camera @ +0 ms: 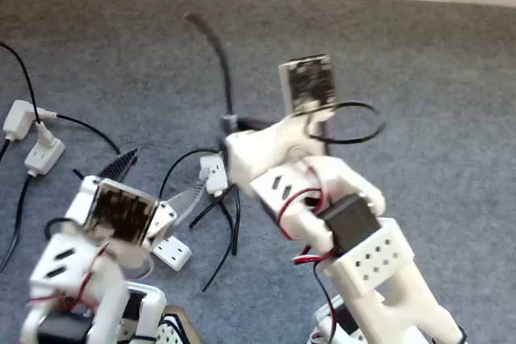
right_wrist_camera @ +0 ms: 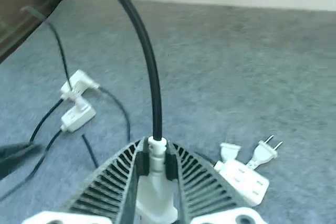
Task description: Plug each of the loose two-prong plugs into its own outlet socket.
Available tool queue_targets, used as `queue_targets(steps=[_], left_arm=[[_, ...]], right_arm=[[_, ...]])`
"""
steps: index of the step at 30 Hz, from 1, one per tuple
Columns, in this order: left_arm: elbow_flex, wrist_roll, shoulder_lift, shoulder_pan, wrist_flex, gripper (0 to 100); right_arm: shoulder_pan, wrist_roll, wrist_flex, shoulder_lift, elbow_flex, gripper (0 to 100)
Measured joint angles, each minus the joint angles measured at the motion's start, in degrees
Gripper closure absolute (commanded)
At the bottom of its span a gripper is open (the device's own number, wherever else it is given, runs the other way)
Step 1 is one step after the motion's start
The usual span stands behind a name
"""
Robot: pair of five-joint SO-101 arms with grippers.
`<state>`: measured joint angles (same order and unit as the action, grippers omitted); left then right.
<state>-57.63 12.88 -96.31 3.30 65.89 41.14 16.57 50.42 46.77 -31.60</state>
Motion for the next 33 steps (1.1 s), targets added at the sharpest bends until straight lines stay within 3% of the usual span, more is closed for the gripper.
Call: queue_targets(steps=[7,13,23,29,33], left_arm=[[-12.0,-3.8,-6.7,-0.1,-5.4,66],[-12.2,-3.9,-6.9,-0.1,-5.2,66],[-6.1,-5.1,-7.3,1.4,3.3,66],[-7.1,-5.1,-7.3,5.6,3.0,66],[-12.0,-5.1,-7.3,4.9,-2.8,66]], right_arm=[[3.6,-0.2,-5.5,-0.1,-7.9,99.5],[3.8,-0.2,-6.0,-0.1,-8.2,99.5],[4.0,-0.2,-8.7,-0.1,-8.6,99.5],[3.7,-0.2,-8.7,-0.1,-8.6,99.5],[3.7,-0.2,-8.6,-0.1,-8.6,99.5]])
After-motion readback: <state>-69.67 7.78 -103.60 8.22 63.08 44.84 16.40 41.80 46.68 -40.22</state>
